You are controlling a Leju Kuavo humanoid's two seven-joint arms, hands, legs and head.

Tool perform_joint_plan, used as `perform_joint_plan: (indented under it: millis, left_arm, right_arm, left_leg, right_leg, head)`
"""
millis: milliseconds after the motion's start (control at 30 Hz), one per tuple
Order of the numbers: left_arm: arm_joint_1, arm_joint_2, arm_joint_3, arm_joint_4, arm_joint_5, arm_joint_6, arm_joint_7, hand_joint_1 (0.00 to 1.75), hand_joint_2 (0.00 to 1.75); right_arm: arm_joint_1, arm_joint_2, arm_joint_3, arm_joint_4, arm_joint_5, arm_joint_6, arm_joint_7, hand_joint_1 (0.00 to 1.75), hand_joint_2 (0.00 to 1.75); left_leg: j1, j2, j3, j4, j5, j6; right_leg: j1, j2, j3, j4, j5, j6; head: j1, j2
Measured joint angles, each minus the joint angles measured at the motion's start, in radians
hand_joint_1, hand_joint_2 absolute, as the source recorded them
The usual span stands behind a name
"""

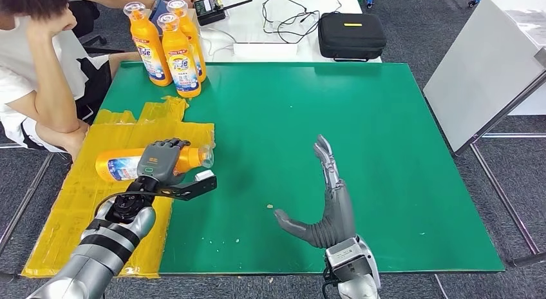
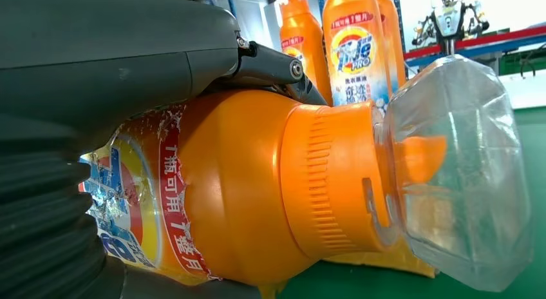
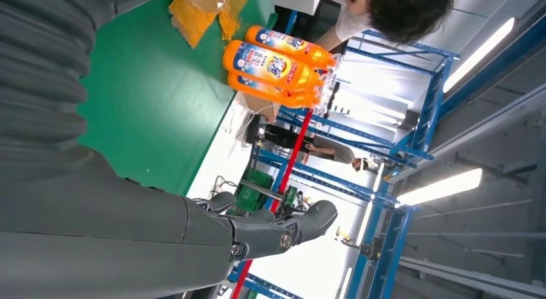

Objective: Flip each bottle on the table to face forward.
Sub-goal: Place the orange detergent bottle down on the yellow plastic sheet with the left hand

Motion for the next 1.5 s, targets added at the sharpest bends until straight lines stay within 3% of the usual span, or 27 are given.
perform_joint_plan:
  millis: [200, 467, 600, 633, 1233, 1500]
  left_arm:
    - [-0.009, -0.005, -0.008, 0.028, 0.003, -0.009, 0.001, 1.75, 1.75]
    - [-0.029, -0.049, -0.016, 0.158, 0.029, -0.001, 0.024, 1.75, 1.75]
    - [-0.051, -0.065, -0.020, 0.229, 0.034, 0.018, 0.045, 0.04, 1.75]
    - [-0.055, -0.068, -0.020, 0.242, 0.034, 0.026, 0.053, 0.00, 1.75]
    - [-0.072, -0.096, -0.017, 0.324, 0.042, 0.088, 0.074, 0.00, 1.75]
    - [0.034, -0.120, 0.048, 0.231, 0.145, 0.345, -0.071, 0.00, 1.75]
  right_arm:
    - [-0.001, 0.000, 0.000, 0.000, -0.001, 0.000, 0.000, 0.00, 1.75]
    - [-0.019, 0.008, 0.002, 0.002, -0.013, 0.004, 0.004, 0.00, 1.75]
    - [-0.027, 0.012, 0.002, 0.008, -0.018, 0.002, 0.008, 0.00, 1.75]
    - [-0.027, 0.013, 0.002, 0.010, -0.019, 0.002, 0.009, 0.00, 1.75]
    - [-0.030, 0.016, 0.008, 0.028, -0.022, 0.000, 0.016, 0.00, 1.75]
    - [-0.026, 0.014, 0.013, 0.031, -0.019, -0.006, 0.024, 0.00, 1.75]
  left_leg:
    - [0.000, 0.000, 0.000, 0.000, 0.000, 0.000]
    - [0.000, 0.000, 0.000, 0.000, 0.000, 0.000]
    - [0.000, -0.001, 0.000, 0.000, 0.000, 0.000]
    - [0.000, 0.000, 0.001, 0.000, 0.000, 0.000]
    - [0.000, -0.001, 0.003, 0.000, 0.000, 0.000]
    - [0.000, -0.001, 0.001, 0.000, 0.000, 0.000]
  right_leg:
    - [0.000, 0.000, 0.000, 0.000, 0.000, 0.000]
    - [0.000, 0.000, 0.001, 0.000, 0.000, 0.000]
    - [0.000, 0.000, 0.001, 0.000, 0.000, 0.000]
    - [0.000, 0.000, 0.001, 0.000, 0.000, 0.000]
    - [0.000, 0.000, 0.004, 0.001, 0.000, 0.000]
    - [0.000, 0.000, 0.002, 0.000, 0.000, 0.000]
  head:
    - [0.000, 0.000]
    - [0.000, 0.000]
    - [0.000, 0.000]
    - [0.000, 0.000]
    - [0.000, 0.000]
    - [0.000, 0.000]
